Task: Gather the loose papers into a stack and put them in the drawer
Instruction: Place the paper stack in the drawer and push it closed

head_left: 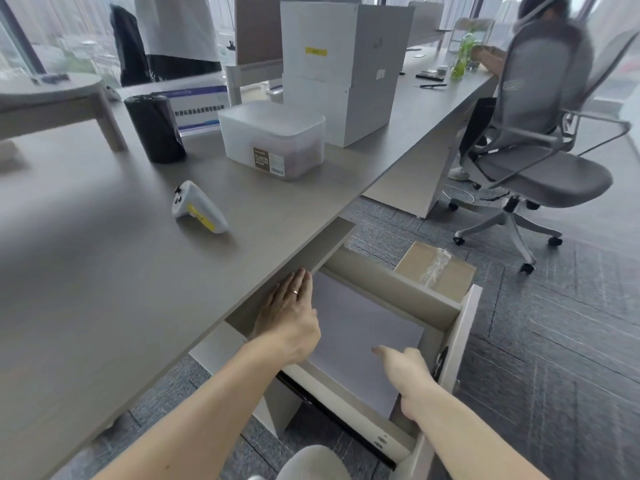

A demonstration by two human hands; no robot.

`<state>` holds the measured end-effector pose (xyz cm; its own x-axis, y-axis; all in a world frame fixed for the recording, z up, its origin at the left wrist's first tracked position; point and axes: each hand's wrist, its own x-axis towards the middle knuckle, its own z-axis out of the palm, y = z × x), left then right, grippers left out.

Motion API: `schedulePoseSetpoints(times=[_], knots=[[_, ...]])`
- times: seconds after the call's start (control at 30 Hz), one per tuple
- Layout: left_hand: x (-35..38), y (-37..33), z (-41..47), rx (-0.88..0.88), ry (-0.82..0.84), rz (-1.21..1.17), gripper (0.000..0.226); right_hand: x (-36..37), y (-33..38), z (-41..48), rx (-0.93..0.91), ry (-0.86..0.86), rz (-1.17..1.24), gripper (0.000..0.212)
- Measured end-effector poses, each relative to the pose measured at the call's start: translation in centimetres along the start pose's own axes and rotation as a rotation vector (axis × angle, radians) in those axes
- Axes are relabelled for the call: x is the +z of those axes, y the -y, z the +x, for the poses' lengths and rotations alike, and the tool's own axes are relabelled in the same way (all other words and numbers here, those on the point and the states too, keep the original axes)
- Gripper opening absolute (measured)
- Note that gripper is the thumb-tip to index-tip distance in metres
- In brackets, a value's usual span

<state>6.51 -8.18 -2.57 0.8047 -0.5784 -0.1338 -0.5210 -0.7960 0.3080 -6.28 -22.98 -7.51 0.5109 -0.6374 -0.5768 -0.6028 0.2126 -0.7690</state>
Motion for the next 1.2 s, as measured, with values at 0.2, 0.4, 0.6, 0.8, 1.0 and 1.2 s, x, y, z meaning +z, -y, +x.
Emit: schedulePoseSetpoints(times=[0.2, 0.4, 0.6, 0.8, 1.0, 1.2], knots=[[-0.2, 0.2, -0.8, -0.004, 0.033, -0.001, 0.067, -7.1, 2.9, -3.9, -0.428, -0.187, -0.238, 0.09], [-0.1, 0.2, -2.1, -0.007, 0.026, -0.013, 0.067, -8.8, -0.1, -2.8, -0.161, -0.09, -0.097, 0.064], [0.0, 0.2, -2.6, -0.001, 0.011, -0.03, 0.069, -6.5, -0.5, -1.0, -0.102, 0.003, 0.017, 0.06], [0.8, 0.0, -2.5, -0.021, -0.062, -0.039, 0.069, -2.8, -0.9, 3.2, -0.102, 0.094, 0.085, 0.065], [0.7, 0.6, -2.4, 0.002, -0.073, -0.112, 0.066, 2.4, 4.7, -1.7, -0.055, 0.141, 0.151, 0.068], [1.0, 1.0, -2.3, 0.023, -0.112, -0.104, 0.065, 6.5, 6.0, -0.2, -0.051, 0.222, 0.183, 0.07]])
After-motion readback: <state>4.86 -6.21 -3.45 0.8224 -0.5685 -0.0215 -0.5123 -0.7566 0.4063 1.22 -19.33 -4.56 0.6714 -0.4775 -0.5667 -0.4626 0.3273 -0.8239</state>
